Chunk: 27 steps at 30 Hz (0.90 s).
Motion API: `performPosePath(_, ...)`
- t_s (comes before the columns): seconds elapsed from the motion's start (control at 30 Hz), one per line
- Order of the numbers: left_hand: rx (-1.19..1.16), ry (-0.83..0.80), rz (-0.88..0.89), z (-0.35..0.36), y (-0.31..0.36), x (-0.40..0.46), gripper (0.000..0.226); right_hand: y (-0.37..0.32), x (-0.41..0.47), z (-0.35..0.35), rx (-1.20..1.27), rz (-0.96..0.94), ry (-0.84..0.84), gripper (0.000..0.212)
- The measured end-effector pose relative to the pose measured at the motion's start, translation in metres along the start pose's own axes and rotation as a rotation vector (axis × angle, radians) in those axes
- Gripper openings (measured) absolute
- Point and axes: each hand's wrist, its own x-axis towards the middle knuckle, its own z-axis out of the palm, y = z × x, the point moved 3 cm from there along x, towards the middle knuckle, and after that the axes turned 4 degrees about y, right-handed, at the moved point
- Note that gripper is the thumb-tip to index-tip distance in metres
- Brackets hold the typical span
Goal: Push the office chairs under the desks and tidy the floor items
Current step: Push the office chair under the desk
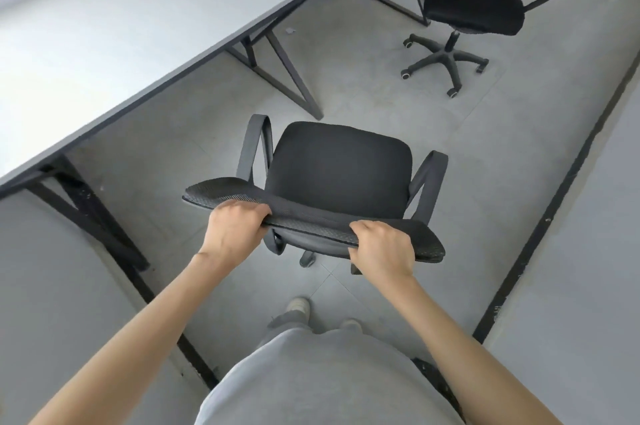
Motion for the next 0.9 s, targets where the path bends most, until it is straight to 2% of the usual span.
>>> performPosePath(0.2, -0.055, 0.003, -0.129, 0.003, -0.002, -0.039, 0.018, 0.014, 0.032, 0.002, 0.006, -0.249, -0.023, 0.027)
performPosePath(0.3, -0.034, -0.017, -0.198, 0.004, -0.005, -0.047, 0.023, 0.016, 0.058, 0.001, 0.080, -0.372, -0.121, 0.032)
performPosePath(0.5, -0.064, -0.018, -0.399, 0.002, 0.005, -0.050, 0.025, 0.008, 0.119, 0.010, 0.120, -0.541, -0.112, 0.035)
performPosePath(0.7, -0.021, -0.060, -0.570, 0.001, -0.017, -0.031, 0.027, -0.026, 0.182, 0.014, 0.084, -0.667, -0.116, 0.028)
performPosePath(0.9, -0.018, -0.056, -0.697, -0.003, -0.082, -0.021, 0.027, -0.091, 0.236, 0.022, 0.083, -0.757, -0.139, 0.016)
